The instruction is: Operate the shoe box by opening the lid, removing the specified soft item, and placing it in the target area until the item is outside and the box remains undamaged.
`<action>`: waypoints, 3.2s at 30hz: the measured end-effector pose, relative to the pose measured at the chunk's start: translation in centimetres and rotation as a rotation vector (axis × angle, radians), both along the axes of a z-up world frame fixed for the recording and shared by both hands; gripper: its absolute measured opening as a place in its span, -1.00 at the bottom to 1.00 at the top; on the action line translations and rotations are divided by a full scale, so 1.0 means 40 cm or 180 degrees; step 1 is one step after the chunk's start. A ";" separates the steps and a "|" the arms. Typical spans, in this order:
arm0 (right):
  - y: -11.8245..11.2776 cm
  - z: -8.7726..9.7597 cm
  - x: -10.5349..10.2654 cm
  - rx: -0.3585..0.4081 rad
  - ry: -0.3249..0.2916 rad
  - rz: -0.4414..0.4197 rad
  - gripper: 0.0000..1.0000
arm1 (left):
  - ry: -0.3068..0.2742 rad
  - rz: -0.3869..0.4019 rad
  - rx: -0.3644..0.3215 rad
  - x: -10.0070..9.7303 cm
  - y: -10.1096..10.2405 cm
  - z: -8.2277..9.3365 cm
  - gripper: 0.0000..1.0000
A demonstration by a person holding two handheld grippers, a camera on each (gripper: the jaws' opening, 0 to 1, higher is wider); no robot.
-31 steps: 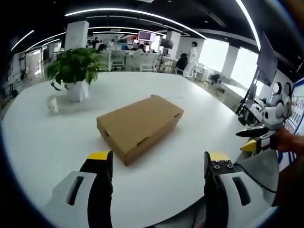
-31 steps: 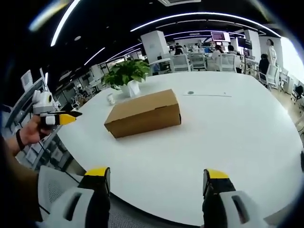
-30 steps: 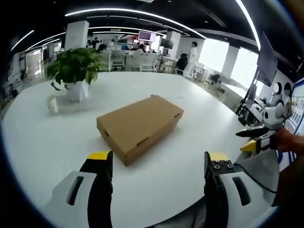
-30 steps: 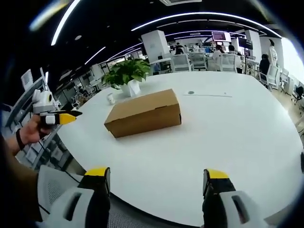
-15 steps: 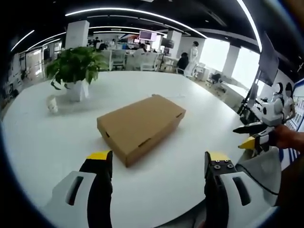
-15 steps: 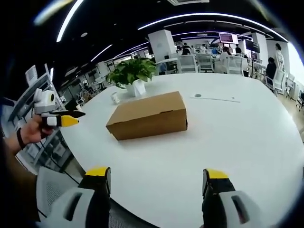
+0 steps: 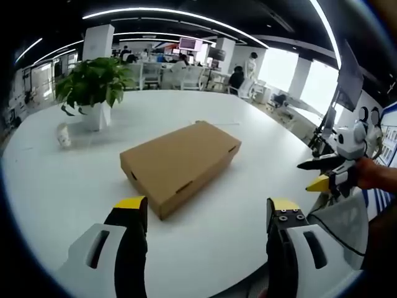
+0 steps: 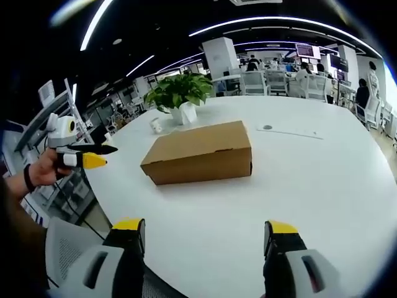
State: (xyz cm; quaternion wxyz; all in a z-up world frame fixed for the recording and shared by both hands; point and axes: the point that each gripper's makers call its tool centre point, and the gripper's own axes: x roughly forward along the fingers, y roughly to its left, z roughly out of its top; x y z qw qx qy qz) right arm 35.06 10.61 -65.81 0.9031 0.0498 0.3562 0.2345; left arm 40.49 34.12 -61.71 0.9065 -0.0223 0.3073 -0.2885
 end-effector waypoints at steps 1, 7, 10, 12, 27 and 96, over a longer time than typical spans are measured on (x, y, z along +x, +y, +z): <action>-0.002 0.000 0.005 -0.0004 -0.0002 0.0004 0.54 | 0.0005 -0.0002 -0.0001 0.001 -0.001 -0.002 0.56; -0.017 0.000 0.041 0.0027 0.0006 0.0009 0.54 | 0.0044 0.0008 0.0008 0.010 -0.005 -0.022 0.56; -0.022 -0.007 0.057 0.0032 0.0032 0.0022 0.54 | 0.0062 0.0031 -0.0006 0.020 -0.004 -0.031 0.55; -0.023 -0.010 0.070 0.0016 0.0041 0.0050 0.54 | 0.0066 0.0045 -0.0003 0.025 -0.002 -0.035 0.55; -0.002 -0.042 0.152 0.0008 0.0116 0.0264 0.54 | 0.0129 0.0125 0.0034 0.066 0.011 -0.064 0.53; 0.114 -0.141 0.524 -0.0025 0.0219 0.0537 0.39 | 0.0527 0.0343 0.0093 0.247 0.022 -0.255 0.47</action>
